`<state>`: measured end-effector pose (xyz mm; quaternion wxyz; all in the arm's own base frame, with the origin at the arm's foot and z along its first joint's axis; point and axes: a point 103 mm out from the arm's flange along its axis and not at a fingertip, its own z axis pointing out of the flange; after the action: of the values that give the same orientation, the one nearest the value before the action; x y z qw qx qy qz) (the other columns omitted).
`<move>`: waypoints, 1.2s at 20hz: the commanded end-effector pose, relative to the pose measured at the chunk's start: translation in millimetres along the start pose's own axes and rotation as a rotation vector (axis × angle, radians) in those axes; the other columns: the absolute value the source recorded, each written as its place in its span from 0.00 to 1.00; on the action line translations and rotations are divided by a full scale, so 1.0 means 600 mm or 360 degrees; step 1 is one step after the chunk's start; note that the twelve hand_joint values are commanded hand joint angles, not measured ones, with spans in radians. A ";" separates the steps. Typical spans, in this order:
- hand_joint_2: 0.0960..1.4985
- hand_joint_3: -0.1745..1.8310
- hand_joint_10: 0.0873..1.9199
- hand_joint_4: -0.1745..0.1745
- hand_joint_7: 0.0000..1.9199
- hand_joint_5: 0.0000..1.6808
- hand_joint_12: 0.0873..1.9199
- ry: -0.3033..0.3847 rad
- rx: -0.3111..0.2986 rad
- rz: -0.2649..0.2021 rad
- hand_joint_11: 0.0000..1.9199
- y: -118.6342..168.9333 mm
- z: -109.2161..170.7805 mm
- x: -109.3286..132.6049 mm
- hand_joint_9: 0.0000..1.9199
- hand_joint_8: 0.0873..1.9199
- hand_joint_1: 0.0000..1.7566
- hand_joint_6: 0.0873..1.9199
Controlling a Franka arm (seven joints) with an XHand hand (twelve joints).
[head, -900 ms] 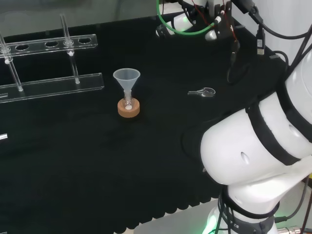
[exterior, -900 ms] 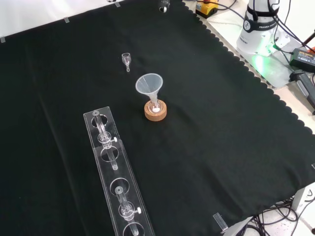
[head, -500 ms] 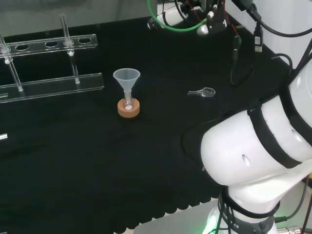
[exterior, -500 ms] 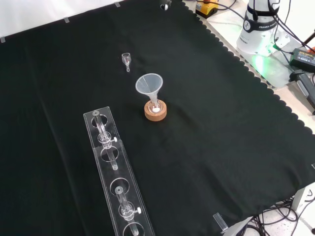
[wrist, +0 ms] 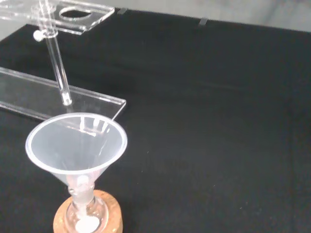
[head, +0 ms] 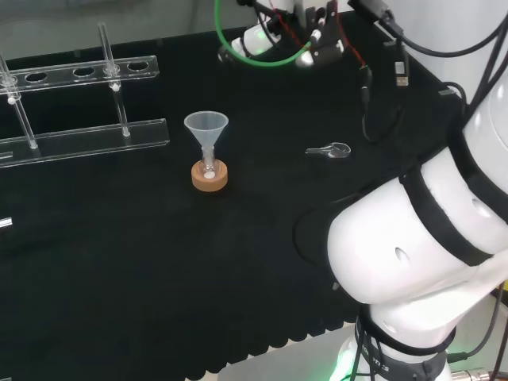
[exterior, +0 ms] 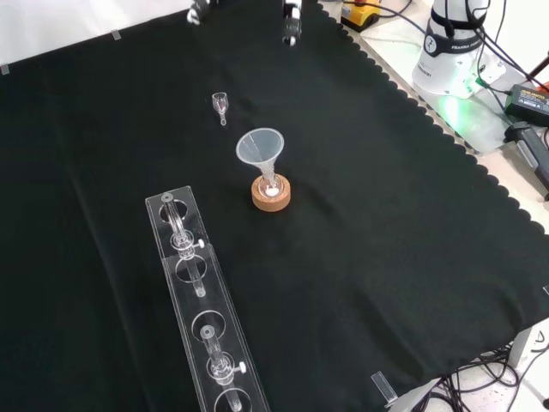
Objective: Remove the funnel from the round-bottom flask.
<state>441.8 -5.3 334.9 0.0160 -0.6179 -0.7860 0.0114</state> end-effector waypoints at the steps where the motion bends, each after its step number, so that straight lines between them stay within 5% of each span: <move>1: 0.42 0.09 0.00 0.37 0.00 0.05 0.79 -0.0054 0.0145 -0.0014 0.14 0.047 0.039 0.048 0.21 0.22 0.21 0.00; 9: 0.43 0.09 0.00 0.44 0.00 0.00 0.83 0.0042 0.0350 0.0080 0.03 0.069 0.089 0.074 0.11 0.00 0.14 0.00; 15: 0.45 0.10 0.00 0.55 0.00 0.00 0.74 0.0099 0.0456 0.0095 0.00 0.065 0.119 0.063 0.01 0.00 0.04 0.00; 24: 0.47 0.10 0.00 0.60 0.00 0.00 0.69 0.0212 0.0549 0.0062 0.00 0.071 0.192 0.075 0.00 0.00 0.00 0.00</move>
<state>465.2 42.1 234.0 0.1549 -0.6249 -0.7575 0.1083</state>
